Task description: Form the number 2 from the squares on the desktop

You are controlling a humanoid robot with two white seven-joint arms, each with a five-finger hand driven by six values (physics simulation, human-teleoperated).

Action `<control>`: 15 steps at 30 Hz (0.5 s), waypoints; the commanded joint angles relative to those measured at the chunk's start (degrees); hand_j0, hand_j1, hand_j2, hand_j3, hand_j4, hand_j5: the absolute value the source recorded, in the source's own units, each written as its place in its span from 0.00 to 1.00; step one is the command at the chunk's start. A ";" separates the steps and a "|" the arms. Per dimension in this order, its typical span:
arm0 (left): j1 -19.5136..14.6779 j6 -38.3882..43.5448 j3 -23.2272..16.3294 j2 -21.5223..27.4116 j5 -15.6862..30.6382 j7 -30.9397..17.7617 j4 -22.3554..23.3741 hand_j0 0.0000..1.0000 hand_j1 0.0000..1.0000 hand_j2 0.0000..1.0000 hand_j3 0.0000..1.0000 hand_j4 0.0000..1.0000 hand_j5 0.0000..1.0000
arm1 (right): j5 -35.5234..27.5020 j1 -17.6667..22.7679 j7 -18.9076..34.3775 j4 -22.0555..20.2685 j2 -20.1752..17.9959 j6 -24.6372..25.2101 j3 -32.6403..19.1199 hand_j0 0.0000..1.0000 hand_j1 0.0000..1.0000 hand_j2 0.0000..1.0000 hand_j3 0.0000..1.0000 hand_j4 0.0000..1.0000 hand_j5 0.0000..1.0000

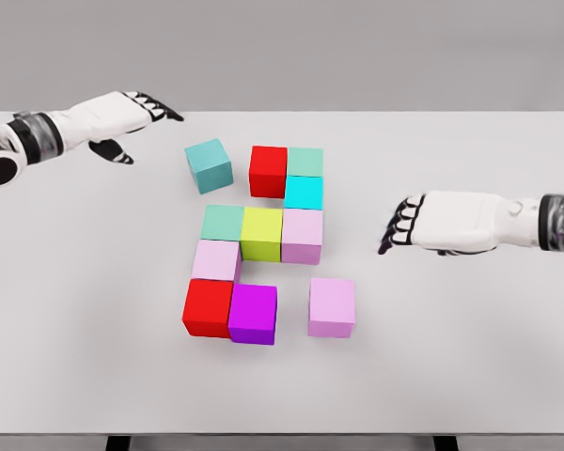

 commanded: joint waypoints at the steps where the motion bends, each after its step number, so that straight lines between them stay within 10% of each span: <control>1: 0.00 0.03 -0.19 0.04 -1.71 0.01 0.42 0.92 0.92 0.92 0.92 0.92 0.92 | 3.61 0.00 -0.03 0.07 0.33 0.13 1.48 0.74 0.74 0.74 0.74 0.74 0.74; 15: 0.26 0.03 -1.59 0.13 -8.12 0.01 1.03 0.93 0.93 0.93 0.93 0.93 0.93 | 7.83 -5.63 -0.29 -0.19 -0.28 0.13 14.58 0.72 0.72 0.72 0.72 0.72 0.72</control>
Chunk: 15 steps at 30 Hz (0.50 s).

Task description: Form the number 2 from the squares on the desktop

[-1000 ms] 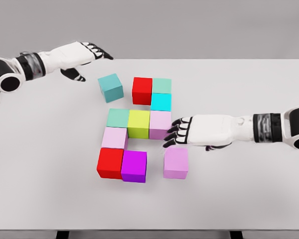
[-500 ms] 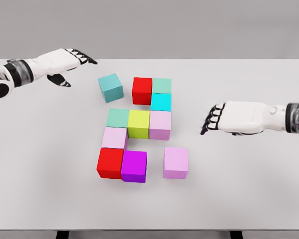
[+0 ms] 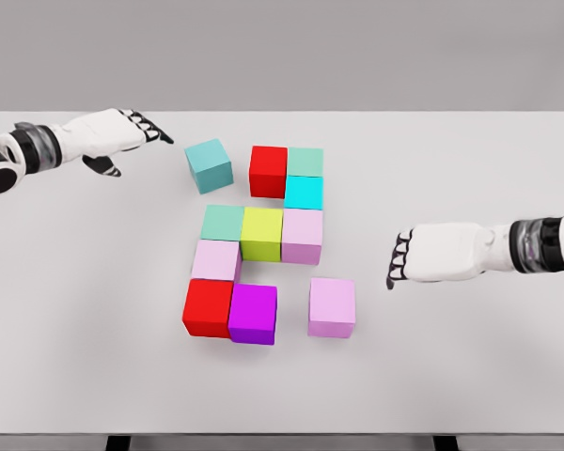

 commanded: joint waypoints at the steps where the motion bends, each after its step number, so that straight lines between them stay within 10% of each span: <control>1: 0.00 0.03 -0.26 0.01 -0.21 0.03 -0.17 0.93 0.93 0.93 0.93 0.93 0.93 | 0.07 0.00 0.02 0.04 -0.20 0.10 2.20 0.72 0.72 0.72 0.72 0.72 0.72; 15: 0.18 0.03 -2.37 0.01 -0.13 -0.23 -0.61 0.92 0.92 0.92 0.92 0.92 0.92 | -0.89 -1.49 -0.25 -1.10 0.94 0.10 3.96 0.60 0.60 0.60 0.60 0.60 0.60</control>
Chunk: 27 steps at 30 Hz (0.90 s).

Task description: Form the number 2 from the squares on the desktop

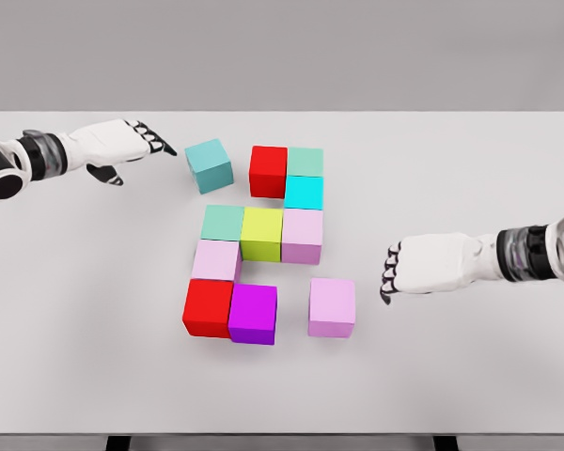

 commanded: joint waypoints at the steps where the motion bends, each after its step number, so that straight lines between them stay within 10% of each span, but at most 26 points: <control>1: 0.00 0.03 -0.16 0.05 0.31 -0.02 -0.29 0.92 0.92 0.92 0.92 0.92 0.92 | -0.25 0.00 -0.10 -0.11 0.13 0.08 1.50 0.60 0.60 0.60 0.60 0.60 0.60; 27: -0.44 0.03 -0.69 -1.53 0.40 -0.02 -1.17 0.93 0.93 0.93 0.93 0.93 0.93 | 0.45 -1.41 0.25 1.47 4.08 0.08 2.73 0.60 0.60 0.60 0.60 0.60 0.60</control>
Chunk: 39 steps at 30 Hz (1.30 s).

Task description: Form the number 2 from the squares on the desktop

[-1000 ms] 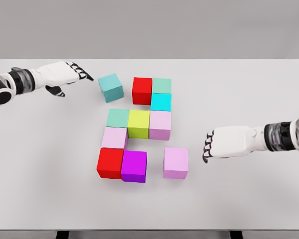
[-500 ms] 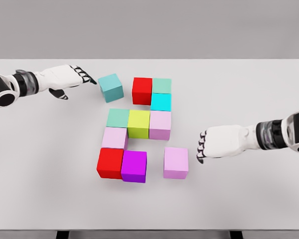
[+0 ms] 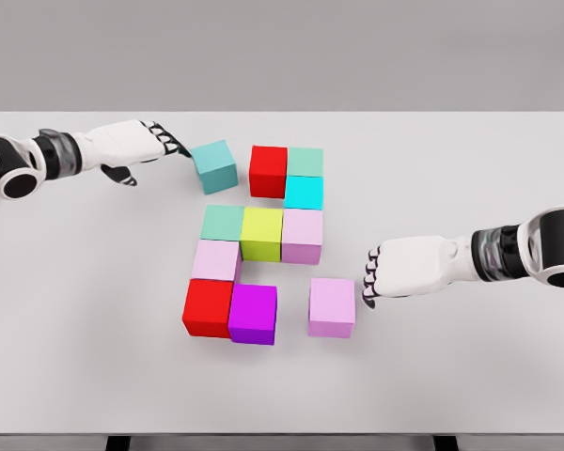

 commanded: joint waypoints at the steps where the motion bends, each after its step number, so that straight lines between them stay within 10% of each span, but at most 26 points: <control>1: 0.00 0.03 0.15 -0.14 0.28 0.03 0.00 0.93 0.93 0.93 0.93 0.93 0.93 | -0.21 0.00 0.09 0.08 0.40 0.11 -0.04 0.60 0.60 0.60 0.60 0.60 0.60; 39: -0.26 0.03 0.23 -0.94 0.46 0.03 0.61 0.93 0.93 0.93 0.93 0.93 0.93 | -0.82 0.18 0.18 -1.41 3.03 0.11 0.14 0.60 0.60 0.60 0.60 0.60 0.60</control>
